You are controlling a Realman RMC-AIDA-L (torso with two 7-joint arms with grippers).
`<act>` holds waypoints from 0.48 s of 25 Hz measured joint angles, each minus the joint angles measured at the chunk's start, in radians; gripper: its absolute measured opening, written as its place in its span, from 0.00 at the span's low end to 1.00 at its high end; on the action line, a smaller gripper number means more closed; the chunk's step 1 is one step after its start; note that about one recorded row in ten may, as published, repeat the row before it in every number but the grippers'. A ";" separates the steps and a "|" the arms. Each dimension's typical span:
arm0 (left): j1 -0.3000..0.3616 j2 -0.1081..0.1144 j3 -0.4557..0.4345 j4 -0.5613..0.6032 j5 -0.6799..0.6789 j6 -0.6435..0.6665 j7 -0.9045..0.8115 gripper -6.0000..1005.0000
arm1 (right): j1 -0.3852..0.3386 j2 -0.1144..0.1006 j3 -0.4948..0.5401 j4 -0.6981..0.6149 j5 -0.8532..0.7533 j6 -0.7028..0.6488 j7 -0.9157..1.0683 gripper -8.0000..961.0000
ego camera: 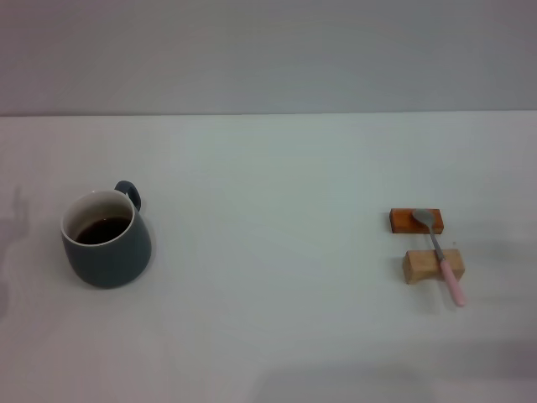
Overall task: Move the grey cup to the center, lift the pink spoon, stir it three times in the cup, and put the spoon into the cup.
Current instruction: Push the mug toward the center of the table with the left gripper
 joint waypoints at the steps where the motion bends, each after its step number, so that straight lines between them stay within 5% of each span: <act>1: 0.003 0.000 0.005 0.000 0.000 -0.007 0.000 0.71 | 0.002 0.000 0.003 0.000 0.000 0.000 0.000 0.68; 6: 0.019 -0.001 0.061 0.000 0.000 -0.033 -0.001 0.39 | 0.009 -0.001 0.006 0.000 0.000 -0.006 0.000 0.68; 12: 0.032 -0.003 0.126 0.001 0.001 -0.049 -0.002 0.15 | 0.015 -0.001 0.005 -0.002 0.001 -0.011 0.000 0.68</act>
